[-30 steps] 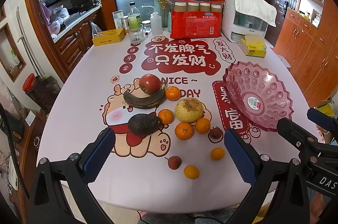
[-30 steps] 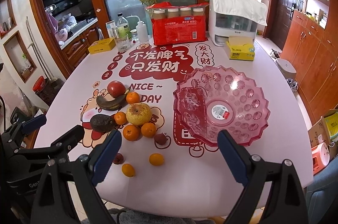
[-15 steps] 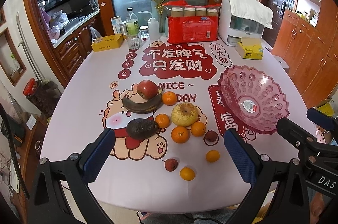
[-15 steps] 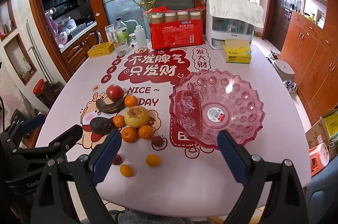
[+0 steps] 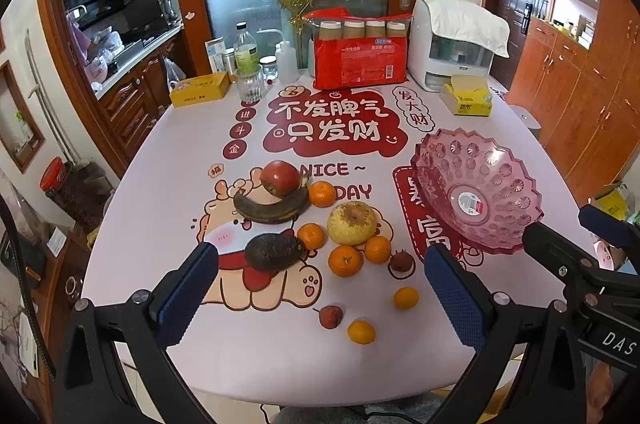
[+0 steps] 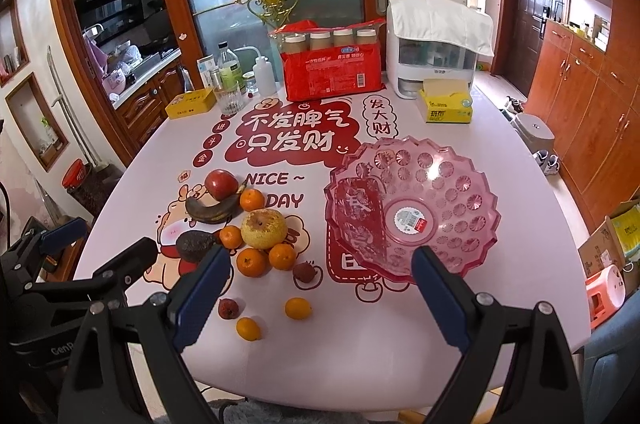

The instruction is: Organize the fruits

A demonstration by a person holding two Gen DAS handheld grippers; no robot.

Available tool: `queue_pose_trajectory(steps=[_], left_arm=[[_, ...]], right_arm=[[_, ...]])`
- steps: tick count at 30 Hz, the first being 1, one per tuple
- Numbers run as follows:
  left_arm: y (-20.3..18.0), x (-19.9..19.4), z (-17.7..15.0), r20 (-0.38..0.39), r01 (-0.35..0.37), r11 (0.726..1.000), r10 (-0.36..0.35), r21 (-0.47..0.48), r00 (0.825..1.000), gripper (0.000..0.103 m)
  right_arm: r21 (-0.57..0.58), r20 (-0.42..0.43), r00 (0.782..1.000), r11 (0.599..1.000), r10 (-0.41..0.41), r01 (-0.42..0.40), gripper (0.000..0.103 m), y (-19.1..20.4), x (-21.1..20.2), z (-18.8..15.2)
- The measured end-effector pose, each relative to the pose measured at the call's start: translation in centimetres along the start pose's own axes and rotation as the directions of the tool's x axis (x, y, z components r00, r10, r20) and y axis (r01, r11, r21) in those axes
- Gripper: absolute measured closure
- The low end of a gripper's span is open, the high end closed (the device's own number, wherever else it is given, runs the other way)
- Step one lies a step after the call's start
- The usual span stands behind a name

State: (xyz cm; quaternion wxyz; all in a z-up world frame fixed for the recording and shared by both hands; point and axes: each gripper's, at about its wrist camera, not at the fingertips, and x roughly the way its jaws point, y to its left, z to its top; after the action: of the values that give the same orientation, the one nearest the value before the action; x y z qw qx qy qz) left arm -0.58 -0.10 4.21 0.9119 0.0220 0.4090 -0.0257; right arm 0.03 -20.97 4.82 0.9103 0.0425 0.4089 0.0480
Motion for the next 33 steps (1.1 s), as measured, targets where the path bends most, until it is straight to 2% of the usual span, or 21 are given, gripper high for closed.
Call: queue_pose_trajectory(steps=[7, 14, 24, 29, 31, 33], left_arm=[[2.3, -0.2, 1.0, 0.018, 0.037, 0.999, -0.038, 0.028, 0.999, 0.001], [4.3, 0.5, 1.7, 0.005, 0.063, 0.996, -0.064, 0.067, 0.998, 0.001], [7.9, 4.4, 0.9, -0.105, 0.158, 0.983, -0.148, 0.092, 0.983, 0.001], [9.6, 7.2, 0.0, -0.154, 0.180, 0.978, -0.162, 0.107, 0.975, 0.001], [10.4, 8.5, -0.5, -0.181, 0.182, 0.977, -0.160, 0.113, 0.970, 0.001], [11.4, 9.9, -1.1, -0.210, 0.187, 0.976, -0.161, 0.112, 0.964, 0.001]], right_arm=[[0.025, 0.015, 1.000, 0.999, -0.026, 0.025, 0.010, 2.0, -0.4, -0.1], [0.052, 0.004, 0.998, 0.997, -0.062, 0.062, 0.010, 4.3, -0.1, -0.5], [0.097, -0.076, 0.992, 0.990, -0.100, 0.107, 0.010, 7.6, 2.4, -2.6], [0.099, -0.115, 0.988, 0.988, -0.106, 0.118, 0.011, 9.2, 5.0, -4.0], [0.105, -0.140, 0.986, 0.989, -0.093, 0.108, 0.014, 9.6, 6.4, -4.7], [0.112, -0.178, 0.981, 0.989, -0.079, 0.100, 0.021, 10.1, 8.0, -5.4]])
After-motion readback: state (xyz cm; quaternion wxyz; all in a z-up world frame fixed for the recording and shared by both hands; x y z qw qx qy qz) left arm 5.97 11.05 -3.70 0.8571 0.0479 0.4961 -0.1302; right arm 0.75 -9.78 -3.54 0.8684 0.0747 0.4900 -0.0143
